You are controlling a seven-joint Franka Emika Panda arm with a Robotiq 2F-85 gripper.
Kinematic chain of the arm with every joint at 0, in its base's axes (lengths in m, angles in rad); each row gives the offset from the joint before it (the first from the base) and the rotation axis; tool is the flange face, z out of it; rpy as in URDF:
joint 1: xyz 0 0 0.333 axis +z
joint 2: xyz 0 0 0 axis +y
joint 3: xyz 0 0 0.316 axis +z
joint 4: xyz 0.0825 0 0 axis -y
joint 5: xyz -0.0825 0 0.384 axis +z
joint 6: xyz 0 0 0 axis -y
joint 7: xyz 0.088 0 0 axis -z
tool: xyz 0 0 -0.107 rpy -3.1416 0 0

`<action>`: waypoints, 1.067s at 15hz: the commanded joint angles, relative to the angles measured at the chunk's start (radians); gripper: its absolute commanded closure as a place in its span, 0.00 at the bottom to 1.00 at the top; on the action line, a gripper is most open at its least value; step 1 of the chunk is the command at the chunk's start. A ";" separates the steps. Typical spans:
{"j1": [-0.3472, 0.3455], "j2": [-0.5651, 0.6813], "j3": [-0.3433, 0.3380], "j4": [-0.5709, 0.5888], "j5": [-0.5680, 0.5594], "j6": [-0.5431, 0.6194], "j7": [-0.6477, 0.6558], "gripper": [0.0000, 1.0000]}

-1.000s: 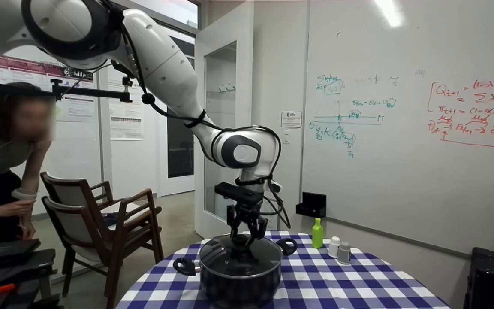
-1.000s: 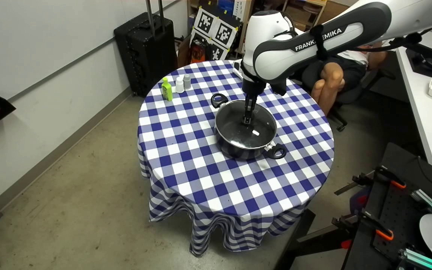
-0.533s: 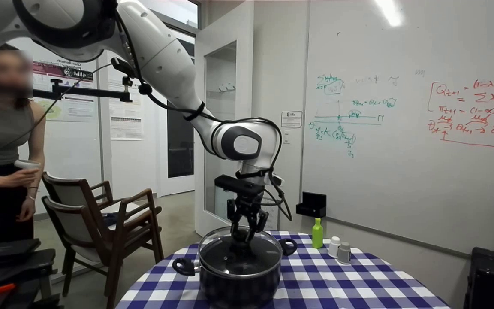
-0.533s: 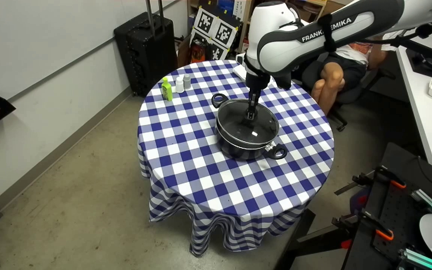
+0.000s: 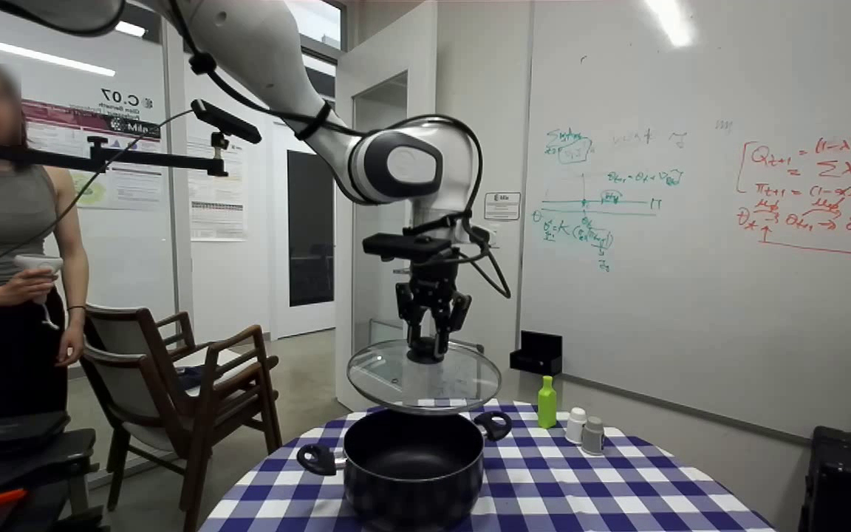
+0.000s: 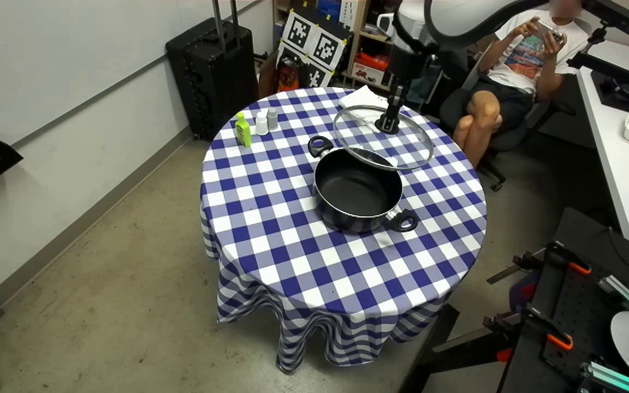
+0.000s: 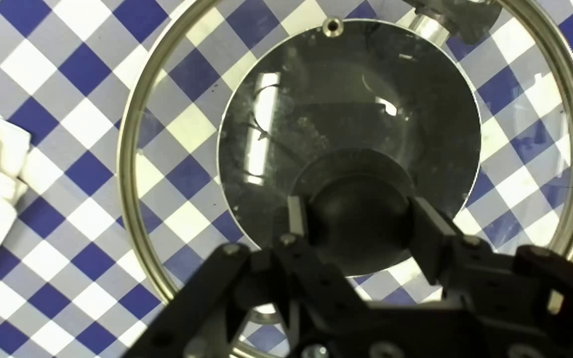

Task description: Uncover the pot

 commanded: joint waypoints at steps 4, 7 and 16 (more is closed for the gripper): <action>-0.097 -0.218 -0.059 -0.209 0.186 0.065 0.037 0.73; -0.121 -0.230 -0.103 -0.267 0.230 0.108 0.059 0.73; -0.094 -0.084 -0.198 -0.344 0.123 0.215 0.291 0.73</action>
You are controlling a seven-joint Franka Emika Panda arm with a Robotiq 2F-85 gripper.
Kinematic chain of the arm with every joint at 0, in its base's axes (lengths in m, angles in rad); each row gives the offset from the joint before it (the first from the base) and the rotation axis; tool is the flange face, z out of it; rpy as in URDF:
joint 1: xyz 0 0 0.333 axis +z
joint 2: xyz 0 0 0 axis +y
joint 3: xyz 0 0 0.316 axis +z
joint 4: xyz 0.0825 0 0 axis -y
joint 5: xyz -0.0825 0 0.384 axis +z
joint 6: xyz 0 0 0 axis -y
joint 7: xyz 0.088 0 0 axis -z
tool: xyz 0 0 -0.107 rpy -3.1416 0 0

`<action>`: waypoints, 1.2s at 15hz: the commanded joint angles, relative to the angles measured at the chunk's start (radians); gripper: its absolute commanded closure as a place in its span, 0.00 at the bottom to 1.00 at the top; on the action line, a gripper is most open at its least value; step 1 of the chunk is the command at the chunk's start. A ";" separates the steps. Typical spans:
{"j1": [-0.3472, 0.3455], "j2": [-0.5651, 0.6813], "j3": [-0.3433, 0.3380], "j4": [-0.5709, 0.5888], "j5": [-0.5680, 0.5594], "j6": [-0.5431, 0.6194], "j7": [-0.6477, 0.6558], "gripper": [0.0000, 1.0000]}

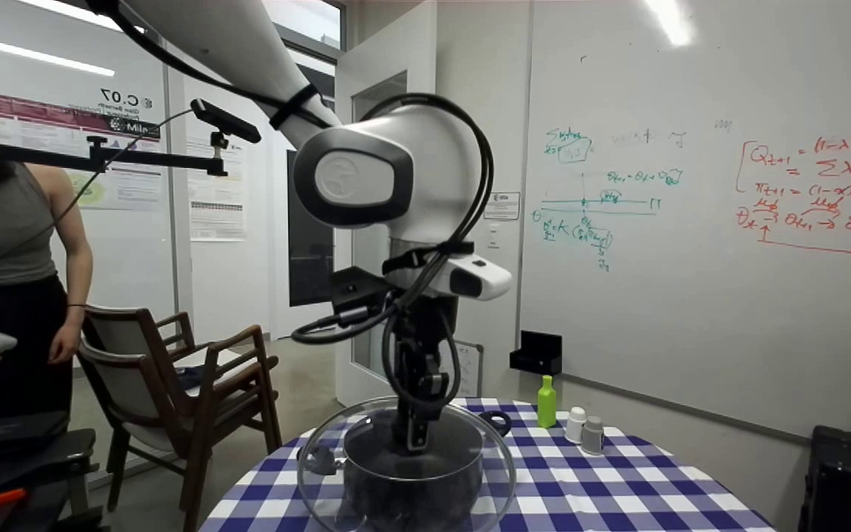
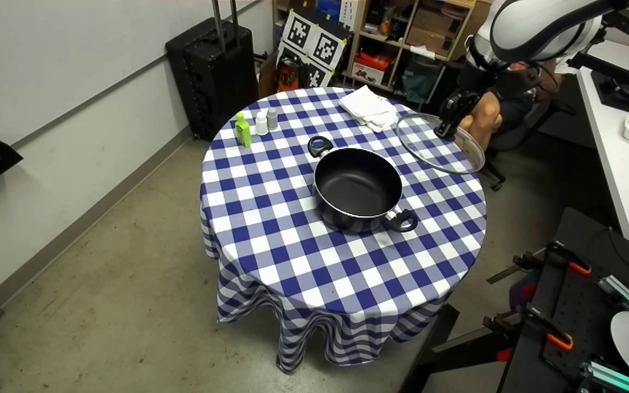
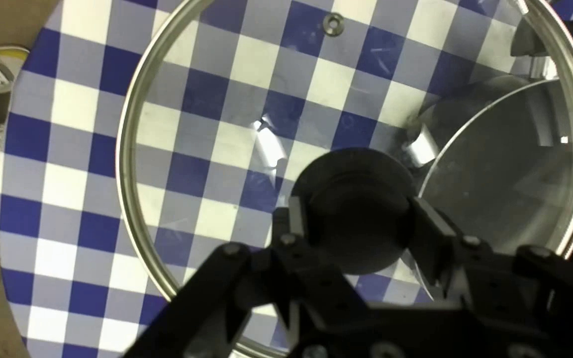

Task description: Uncover the pot

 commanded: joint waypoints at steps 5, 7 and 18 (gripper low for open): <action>0.000 0.118 -0.040 -0.025 0.007 0.017 0.181 0.73; -0.020 0.150 -0.030 -0.020 0.034 0.058 0.169 0.73; -0.077 0.307 -0.025 0.069 0.062 0.138 0.189 0.73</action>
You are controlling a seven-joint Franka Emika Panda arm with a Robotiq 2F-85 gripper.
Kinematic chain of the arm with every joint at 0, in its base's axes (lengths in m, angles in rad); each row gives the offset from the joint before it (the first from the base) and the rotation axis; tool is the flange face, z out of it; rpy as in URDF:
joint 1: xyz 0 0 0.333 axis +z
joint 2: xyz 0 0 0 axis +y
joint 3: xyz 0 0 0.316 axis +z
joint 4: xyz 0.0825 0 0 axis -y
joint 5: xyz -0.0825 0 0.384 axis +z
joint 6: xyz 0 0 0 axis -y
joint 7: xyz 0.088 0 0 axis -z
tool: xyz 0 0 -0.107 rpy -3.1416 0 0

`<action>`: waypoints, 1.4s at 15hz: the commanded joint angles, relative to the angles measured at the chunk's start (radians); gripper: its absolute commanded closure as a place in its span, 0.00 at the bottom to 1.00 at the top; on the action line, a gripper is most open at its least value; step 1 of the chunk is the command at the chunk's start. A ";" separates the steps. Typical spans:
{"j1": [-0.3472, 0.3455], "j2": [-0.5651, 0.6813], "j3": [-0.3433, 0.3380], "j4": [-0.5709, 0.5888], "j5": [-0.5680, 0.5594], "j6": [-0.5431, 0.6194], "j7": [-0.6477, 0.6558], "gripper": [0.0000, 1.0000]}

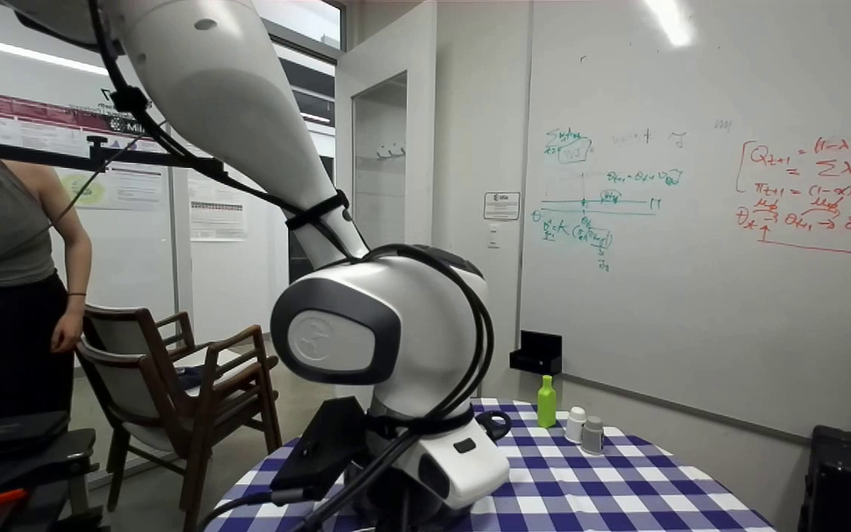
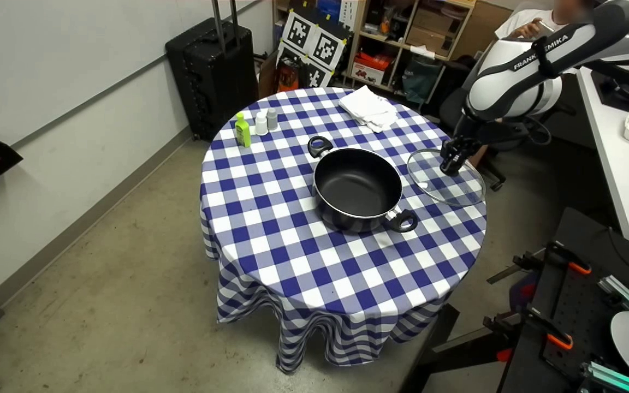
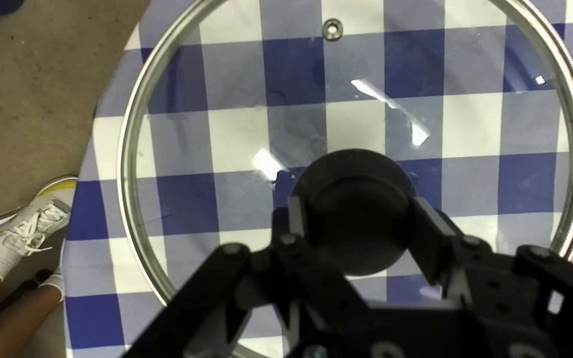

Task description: Uncover the pot

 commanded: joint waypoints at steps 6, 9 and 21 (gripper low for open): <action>0.008 0.125 0.014 0.125 0.000 -0.043 0.026 0.73; -0.002 0.154 0.020 0.146 0.006 -0.054 0.016 0.73; 0.009 0.026 0.036 0.029 0.017 -0.096 0.006 0.00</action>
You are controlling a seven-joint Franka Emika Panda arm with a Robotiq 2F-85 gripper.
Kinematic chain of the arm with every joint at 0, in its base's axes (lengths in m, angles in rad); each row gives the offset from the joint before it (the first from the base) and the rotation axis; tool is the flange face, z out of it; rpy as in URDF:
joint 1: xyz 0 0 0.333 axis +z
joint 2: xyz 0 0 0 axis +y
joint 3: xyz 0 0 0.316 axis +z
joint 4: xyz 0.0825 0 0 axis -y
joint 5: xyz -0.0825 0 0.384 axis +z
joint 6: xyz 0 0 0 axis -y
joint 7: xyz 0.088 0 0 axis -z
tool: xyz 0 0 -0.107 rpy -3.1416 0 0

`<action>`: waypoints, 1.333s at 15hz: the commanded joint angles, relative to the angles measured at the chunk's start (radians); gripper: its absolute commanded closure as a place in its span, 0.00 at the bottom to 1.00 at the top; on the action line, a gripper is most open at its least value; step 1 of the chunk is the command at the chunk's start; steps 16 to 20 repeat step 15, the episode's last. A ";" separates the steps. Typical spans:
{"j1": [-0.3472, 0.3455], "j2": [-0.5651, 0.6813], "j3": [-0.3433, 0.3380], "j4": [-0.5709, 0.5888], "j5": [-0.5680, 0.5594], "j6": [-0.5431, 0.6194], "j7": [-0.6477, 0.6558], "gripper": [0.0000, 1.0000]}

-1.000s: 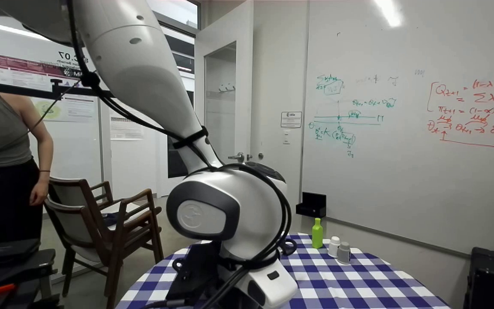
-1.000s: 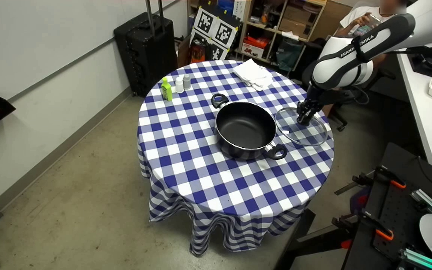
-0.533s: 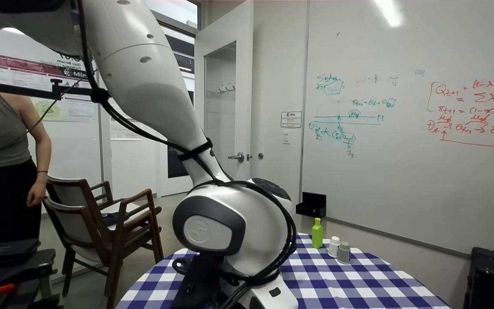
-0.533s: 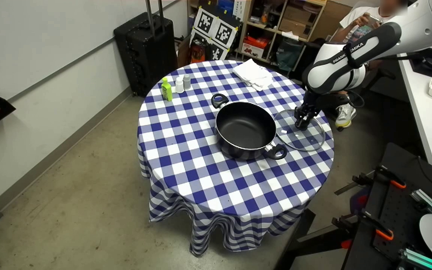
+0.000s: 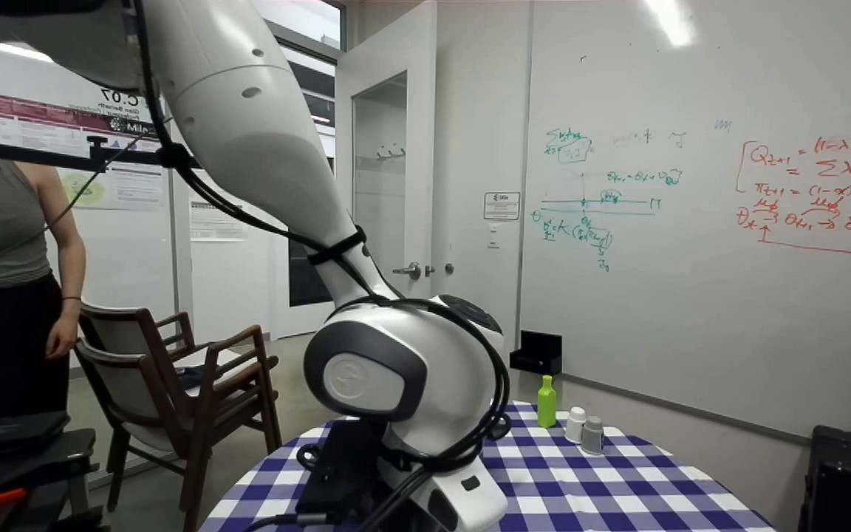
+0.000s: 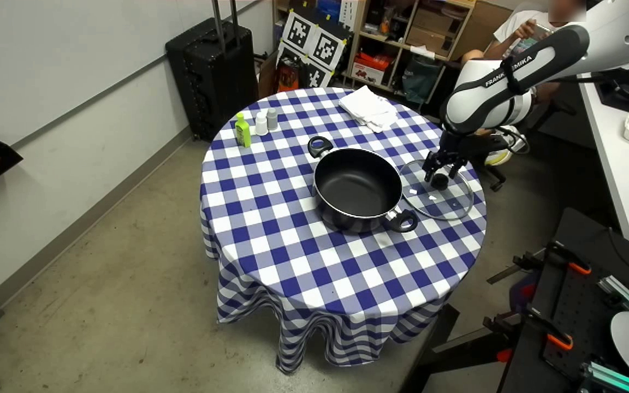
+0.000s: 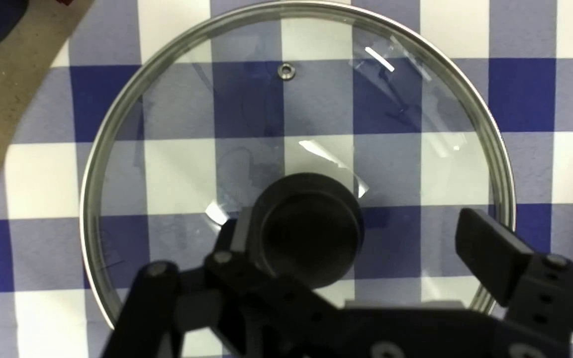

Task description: Uncover the pot

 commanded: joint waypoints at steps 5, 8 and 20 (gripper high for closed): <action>0.005 -0.371 -0.026 -0.310 0.004 0.019 -0.056 0.00; 0.016 -0.537 -0.005 -0.397 -0.003 0.017 -0.173 0.00; 0.096 -0.674 -0.009 -0.402 -0.018 -0.039 -0.207 0.00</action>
